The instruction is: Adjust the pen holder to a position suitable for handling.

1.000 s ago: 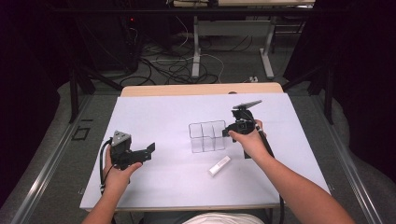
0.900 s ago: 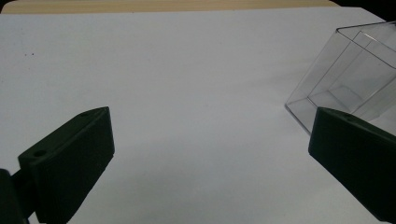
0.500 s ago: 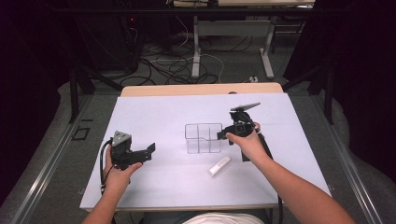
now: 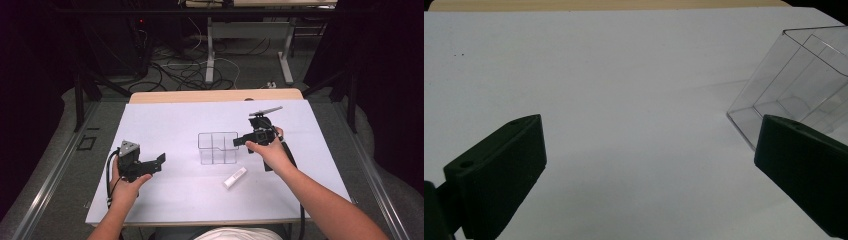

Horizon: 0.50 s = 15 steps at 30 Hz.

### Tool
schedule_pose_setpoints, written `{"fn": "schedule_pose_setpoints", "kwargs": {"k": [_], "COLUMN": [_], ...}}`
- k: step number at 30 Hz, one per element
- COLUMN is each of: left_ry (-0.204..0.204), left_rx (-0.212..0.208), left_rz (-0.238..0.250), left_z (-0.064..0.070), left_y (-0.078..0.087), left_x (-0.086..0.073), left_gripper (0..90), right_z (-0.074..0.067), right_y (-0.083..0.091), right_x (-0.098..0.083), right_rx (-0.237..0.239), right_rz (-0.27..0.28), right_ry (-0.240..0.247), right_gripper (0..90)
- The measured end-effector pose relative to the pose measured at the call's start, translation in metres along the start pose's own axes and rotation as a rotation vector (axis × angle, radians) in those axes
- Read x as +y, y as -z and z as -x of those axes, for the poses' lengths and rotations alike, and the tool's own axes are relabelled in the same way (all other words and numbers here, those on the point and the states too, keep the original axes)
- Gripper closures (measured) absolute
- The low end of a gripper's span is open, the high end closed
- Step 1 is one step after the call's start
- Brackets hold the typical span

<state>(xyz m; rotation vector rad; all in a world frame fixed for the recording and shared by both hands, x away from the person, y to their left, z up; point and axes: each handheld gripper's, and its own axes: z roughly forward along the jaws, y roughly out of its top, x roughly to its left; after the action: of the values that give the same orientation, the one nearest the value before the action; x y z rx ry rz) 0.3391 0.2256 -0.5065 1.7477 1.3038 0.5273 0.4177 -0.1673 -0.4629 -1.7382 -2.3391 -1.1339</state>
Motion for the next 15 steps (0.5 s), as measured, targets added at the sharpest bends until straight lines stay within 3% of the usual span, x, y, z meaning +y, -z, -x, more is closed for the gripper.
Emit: {"fn": "schedule_pose_setpoints", "kwargs": {"k": [2, 4, 11, 15], "left_ry": [0.000, -0.002, 0.007, 0.012], "left_rx": [0.000, 0.000, 0.001, 0.004], "left_rz": [-0.003, -0.008, -0.010, -0.013], "left_z": [0.000, 0.000, 0.000, -0.001], "left_y": [0.000, -0.001, -0.002, -0.002], "left_x": [0.000, 0.000, -0.001, -0.001], "left_gripper": [0.4, 0.4, 0.4, 0.4], "right_z": [0.000, 0.000, 0.000, 0.003], "right_y": [0.002, 0.005, 0.012, 0.013], "right_x": [0.000, 0.001, -0.001, -0.003], "right_rx": [0.006, 0.002, 0.009, 0.012], "right_rz": [0.006, 0.033, 0.028, 0.039], "right_ry": [0.013, 0.066, 0.131, 0.208], "right_gripper": [54.5, 51.8, 47.8, 44.8]}}
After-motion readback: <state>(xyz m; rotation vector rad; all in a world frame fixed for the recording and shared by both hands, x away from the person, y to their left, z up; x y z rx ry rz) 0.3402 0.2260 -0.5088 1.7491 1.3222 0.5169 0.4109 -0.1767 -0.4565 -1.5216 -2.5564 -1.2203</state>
